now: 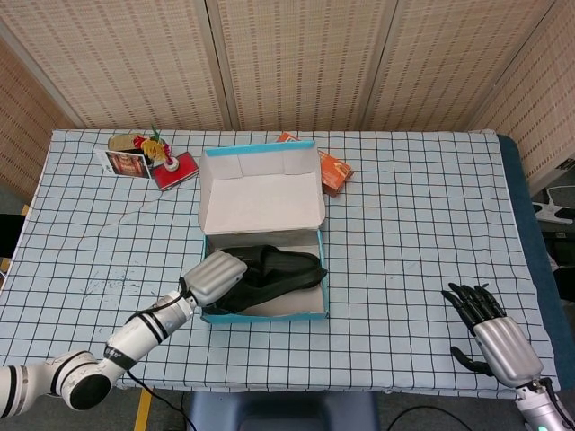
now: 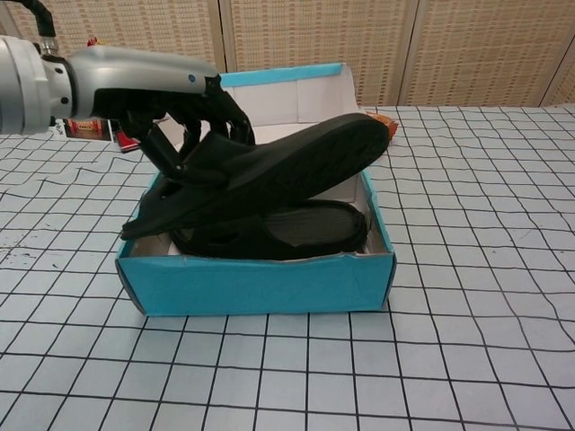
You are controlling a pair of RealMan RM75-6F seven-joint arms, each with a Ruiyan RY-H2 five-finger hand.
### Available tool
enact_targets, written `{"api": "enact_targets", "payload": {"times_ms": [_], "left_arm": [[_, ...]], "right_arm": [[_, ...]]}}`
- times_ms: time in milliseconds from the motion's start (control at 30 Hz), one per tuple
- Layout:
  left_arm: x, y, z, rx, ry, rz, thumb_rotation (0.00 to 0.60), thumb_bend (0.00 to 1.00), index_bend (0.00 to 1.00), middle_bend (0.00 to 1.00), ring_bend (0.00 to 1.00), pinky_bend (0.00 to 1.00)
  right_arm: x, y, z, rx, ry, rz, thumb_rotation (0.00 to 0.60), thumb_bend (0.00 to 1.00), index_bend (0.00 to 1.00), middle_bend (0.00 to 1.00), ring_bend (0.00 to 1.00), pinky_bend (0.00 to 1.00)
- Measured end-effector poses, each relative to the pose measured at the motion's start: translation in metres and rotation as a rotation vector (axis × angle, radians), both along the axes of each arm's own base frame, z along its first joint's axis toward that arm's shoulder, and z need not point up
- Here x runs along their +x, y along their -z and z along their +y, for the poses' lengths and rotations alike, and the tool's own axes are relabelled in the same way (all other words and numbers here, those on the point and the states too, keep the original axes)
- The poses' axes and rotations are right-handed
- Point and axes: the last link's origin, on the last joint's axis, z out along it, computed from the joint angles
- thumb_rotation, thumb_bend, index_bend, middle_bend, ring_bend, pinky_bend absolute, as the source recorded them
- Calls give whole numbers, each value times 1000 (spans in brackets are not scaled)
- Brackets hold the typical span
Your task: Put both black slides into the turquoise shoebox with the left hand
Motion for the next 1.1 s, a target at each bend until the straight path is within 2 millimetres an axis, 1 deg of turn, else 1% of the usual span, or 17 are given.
{"api": "enact_targets", "payload": {"times_ms": [100, 233, 433, 633, 900, 1100], "left_arm": [[3, 9, 2, -52, -4, 22, 600, 628, 605, 695, 747, 568], [1, 23, 7, -103, -22, 52, 600, 627, 602, 695, 747, 568], [-4, 37, 15, -117, -31, 97, 600, 627, 605, 695, 747, 568], [-12, 46, 20, -120, -50, 136, 600, 625, 607, 697, 747, 568], [-20, 57, 20, -180, -61, 193, 600, 626, 611, 701, 749, 568], [-25, 68, 19, -200, -60, 217, 600, 627, 611, 702, 749, 569]], "right_arm": [[0, -1, 0, -1, 0, -1, 600, 181, 0, 0, 0, 0], [0, 0, 0, 1, -1, -3, 600, 181, 0, 0, 0, 0], [-1, -3, 1, -8, 2, -6, 600, 181, 0, 0, 0, 0], [-1, -2, 0, -2, 5, -1, 600, 181, 0, 0, 0, 0], [-1, -2, 0, -3, 6, 0, 600, 180, 0, 0, 0, 0], [-1, -2, 0, -5, 6, 1, 600, 181, 0, 0, 0, 0]]}}
